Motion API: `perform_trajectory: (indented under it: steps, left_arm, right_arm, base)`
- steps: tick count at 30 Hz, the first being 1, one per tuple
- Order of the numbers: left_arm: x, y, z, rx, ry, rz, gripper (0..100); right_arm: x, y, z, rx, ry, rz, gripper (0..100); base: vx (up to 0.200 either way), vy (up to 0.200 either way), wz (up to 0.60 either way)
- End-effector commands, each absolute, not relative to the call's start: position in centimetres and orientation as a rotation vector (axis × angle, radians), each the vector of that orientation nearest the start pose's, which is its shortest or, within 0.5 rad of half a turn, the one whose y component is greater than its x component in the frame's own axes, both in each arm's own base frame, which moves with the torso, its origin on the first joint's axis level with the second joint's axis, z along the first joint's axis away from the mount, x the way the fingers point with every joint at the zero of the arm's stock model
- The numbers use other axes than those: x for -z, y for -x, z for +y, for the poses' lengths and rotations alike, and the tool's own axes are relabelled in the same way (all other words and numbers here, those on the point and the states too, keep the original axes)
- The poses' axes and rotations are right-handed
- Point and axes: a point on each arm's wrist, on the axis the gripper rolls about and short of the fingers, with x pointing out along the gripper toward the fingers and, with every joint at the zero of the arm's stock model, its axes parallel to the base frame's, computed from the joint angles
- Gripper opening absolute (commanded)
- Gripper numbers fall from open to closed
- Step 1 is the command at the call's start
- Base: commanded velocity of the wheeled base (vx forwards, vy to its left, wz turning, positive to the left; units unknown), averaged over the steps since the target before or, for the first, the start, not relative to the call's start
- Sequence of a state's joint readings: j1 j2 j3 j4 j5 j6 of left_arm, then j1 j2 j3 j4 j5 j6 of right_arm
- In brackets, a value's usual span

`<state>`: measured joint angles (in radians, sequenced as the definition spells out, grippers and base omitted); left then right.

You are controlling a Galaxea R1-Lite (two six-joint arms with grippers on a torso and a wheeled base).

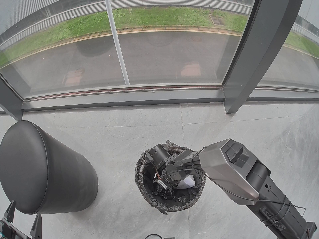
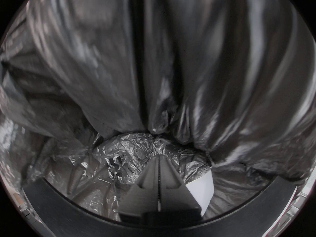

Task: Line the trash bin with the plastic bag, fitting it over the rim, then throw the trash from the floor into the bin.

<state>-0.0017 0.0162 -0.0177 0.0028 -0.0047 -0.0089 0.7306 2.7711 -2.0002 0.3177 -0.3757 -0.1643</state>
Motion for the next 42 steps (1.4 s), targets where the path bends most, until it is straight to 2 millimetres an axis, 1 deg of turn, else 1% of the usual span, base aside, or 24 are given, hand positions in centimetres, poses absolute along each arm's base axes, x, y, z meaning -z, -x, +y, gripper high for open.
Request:
perform_trajectory:
  steps: [1, 6, 7, 8, 12, 23, 29, 33, 35, 37, 38, 39, 42]
  left_arm:
    - [-7.5, 2.3, 0.0, 0.006, 0.009, 0.005, 100]
    - [-7.5, 2.3, 0.0, 0.006, 0.009, 0.005, 100]
    - [-7.5, 2.3, 0.0, 0.006, 0.009, 0.005, 100]
    - [-7.5, 2.3, 0.0, 0.006, 0.009, 0.005, 100]
    - [-7.5, 2.3, 0.0, 0.006, 0.009, 0.005, 100]
    - [-7.5, 2.3, 0.0, 0.006, 0.009, 0.005, 100]
    - [-7.5, 2.3, 0.0, 0.006, 0.009, 0.003, 100]
    - [-7.5, 2.3, 0.0, 0.006, 0.009, 0.005, 100]
    - [-7.5, 2.3, 0.0, 0.006, 0.009, 0.005, 100]
    - [-7.5, 2.3, 0.0, 0.006, 0.009, 0.005, 100]
    - [-7.5, 2.3, 0.0, 0.006, 0.009, 0.005, 100]
    - [-7.5, 2.3, 0.0, 0.006, 0.009, 0.005, 100]
    - [-7.5, 2.3, 0.0, 0.006, 0.009, 0.003, 100]
  right_arm:
    - [2.8, -38.0, 33.4, -0.405, 0.711, 0.872, 0]
    - [3.6, -38.2, 33.1, -0.4, 0.727, 0.886, 0]
    - [4.7, -38.3, 32.9, -0.399, 0.742, 0.903, 0]
    - [5.3, -38.4, 32.7, -0.397, 0.748, 0.913, 0]
    - [6.4, -38.9, 32.0, -0.385, 0.753, 0.932, 0]
    - [6.5, -39.9, 30.7, -0.356, 0.739, 0.941, 0]
    - [6.6, -39.7, 31.0, -0.361, 0.74, 0.935, 0]
    - [5.6, -39.3, 31.8, -0.374, 0.738, 0.914, 0]
    - [3.8, -38.7, 32.5, -0.389, 0.733, 0.886, 0]
    - [2.5, -38.2, 33.0, -0.401, 0.734, 0.876, 0]
    - [2.3, -38.1, 33.1, -0.403, 0.734, 0.874, 0]
    - [1.0, -37.7, 33.4, -0.411, 0.733, 0.863, 0]
    - [-0.5, -37.1, 33.9, -0.419, 0.732, 0.838, 0]
  base:
    - [0.0, 0.0, 0.0]
    - [0.0, 0.0, 0.0]
    - [0.0, 0.0, 0.0]
    - [0.0, 0.0, 0.0]
    - [0.0, 0.0, 0.0]
    - [0.0, 0.0, 0.0]
    - [0.0, 0.0, 0.0]
    - [0.0, 0.0, 0.0]
    - [0.0, 0.0, 0.0]
    - [0.0, 0.0, 0.0]
    - [0.0, 0.0, 0.0]
    - [0.0, 0.0, 0.0]
    - [0.0, 0.0, 0.0]
